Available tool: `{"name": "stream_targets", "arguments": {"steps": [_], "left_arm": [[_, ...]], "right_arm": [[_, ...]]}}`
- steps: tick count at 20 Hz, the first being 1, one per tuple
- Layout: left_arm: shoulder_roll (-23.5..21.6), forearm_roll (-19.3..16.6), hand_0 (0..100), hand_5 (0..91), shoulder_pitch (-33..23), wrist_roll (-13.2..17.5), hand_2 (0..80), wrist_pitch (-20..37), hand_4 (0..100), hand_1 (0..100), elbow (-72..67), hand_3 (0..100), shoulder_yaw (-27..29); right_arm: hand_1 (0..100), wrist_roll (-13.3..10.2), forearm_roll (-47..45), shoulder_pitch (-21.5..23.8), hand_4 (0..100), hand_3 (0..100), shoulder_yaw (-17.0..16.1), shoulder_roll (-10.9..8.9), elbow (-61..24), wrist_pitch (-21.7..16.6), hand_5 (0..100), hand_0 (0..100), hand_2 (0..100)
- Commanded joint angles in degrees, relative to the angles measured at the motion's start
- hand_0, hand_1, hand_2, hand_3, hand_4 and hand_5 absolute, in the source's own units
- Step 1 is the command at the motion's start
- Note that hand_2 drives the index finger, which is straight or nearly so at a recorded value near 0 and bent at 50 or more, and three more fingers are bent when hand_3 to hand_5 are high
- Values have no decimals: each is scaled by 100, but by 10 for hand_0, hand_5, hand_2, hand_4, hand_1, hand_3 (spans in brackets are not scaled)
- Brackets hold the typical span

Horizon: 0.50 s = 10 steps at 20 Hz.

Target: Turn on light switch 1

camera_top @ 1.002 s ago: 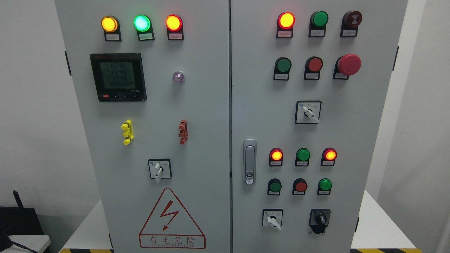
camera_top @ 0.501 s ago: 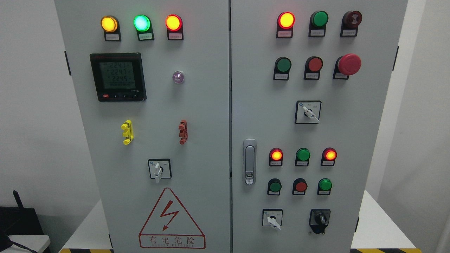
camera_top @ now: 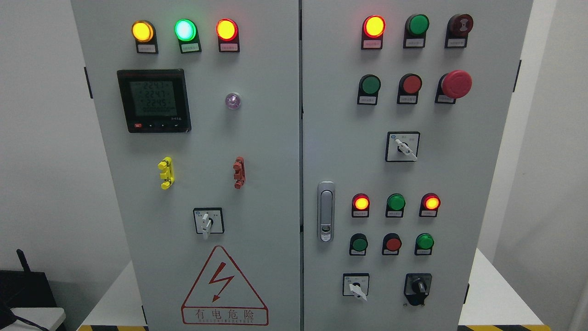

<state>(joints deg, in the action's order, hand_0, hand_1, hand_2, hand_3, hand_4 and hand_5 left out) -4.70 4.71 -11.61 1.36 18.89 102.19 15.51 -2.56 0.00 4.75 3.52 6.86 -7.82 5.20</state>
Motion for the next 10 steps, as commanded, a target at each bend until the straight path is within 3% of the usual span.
{"name": "stream_targets", "arguments": {"steps": [1,6,10], "left_arm": [[4,-330,0,662,343,-241,429,-315,753,319,538,677,-1322],[57,-822,0,673,562,-908,434,-596,761,331,556,686,-1823],[320,-1007,0,678,843,-1409,440,-1201,766,355,705,694,-2271]], "right_arm": [[389,1,-97,0,0,0,0,0,0,-1,0,120,0],[389,1,-97,0,0,0,0,0,0,-1,0,120,0],[389,1,-105,0,0,0,0,0,0,-1,0,120,0]]}}
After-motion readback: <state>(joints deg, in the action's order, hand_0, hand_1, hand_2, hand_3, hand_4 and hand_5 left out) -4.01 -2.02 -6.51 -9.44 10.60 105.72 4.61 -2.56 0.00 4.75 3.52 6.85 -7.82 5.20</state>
